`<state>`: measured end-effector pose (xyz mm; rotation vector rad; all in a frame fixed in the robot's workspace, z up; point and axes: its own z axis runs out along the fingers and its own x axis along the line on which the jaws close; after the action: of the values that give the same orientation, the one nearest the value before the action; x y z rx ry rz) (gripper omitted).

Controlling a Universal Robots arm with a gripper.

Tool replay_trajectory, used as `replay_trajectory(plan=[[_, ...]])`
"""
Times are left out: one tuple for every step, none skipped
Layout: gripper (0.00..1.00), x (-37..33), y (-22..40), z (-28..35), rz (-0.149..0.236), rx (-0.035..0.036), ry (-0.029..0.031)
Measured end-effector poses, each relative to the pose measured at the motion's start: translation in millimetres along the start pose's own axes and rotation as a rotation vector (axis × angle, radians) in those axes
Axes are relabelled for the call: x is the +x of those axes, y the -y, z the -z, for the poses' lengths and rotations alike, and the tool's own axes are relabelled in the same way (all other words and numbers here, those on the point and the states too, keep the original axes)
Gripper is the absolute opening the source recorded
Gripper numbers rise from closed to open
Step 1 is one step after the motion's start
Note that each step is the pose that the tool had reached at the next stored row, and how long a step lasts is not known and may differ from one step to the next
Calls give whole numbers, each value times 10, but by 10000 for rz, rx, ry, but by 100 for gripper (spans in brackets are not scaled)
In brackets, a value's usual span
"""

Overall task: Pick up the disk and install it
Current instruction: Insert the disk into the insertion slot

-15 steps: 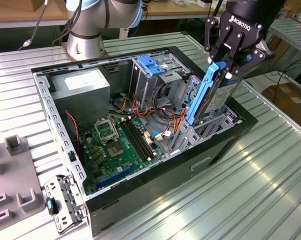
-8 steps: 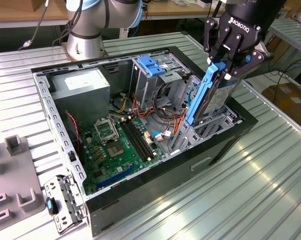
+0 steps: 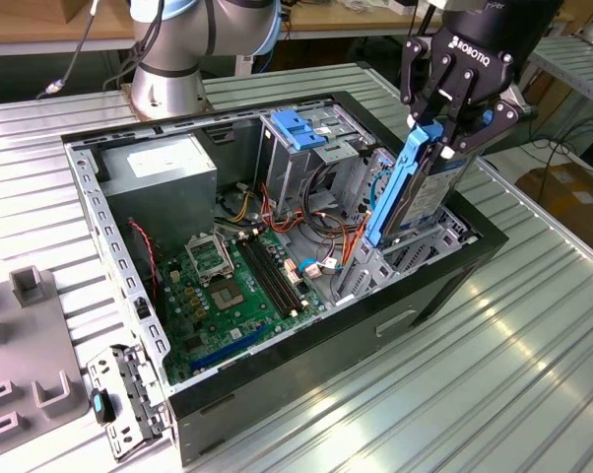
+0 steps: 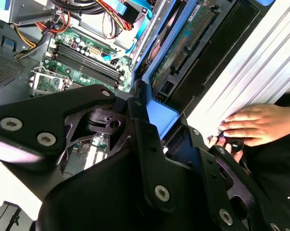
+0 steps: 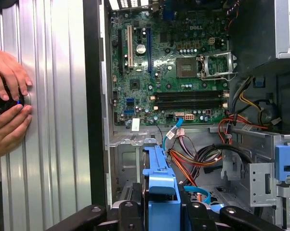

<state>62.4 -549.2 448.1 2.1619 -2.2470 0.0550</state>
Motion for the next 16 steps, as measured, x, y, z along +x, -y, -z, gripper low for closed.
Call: replay_trajectory(plan=[[37, 0, 0, -4, 0, 0, -1], [37, 0, 0, -8, 0, 0, -1], [37, 1, 0, -16, 0, 0, 0], [37, 1, 0, -20, 0, 0, -1], [37, 1, 0, -24, 0, -1, -2], [37, 2, 0, -29, 0, -1, -2], [37, 2, 0, -31, 0, 0, -3], [37, 2, 0, -33, 0, -1, -2], [37, 2, 0, -34, 0, -1, -3], [37, 2, 0, -35, 0, 0, -3], [37, 2, 0, -35, 0, -1, -1], [38, 1, 0, -36, 0, 0, 0], [38, 2, 0, -35, 0, 0, -2], [44, 2, 0, -36, 0, 0, -1], [44, 2, 0, -36, 0, 0, -2], [44, 2, 0, -36, 0, 0, -2]])
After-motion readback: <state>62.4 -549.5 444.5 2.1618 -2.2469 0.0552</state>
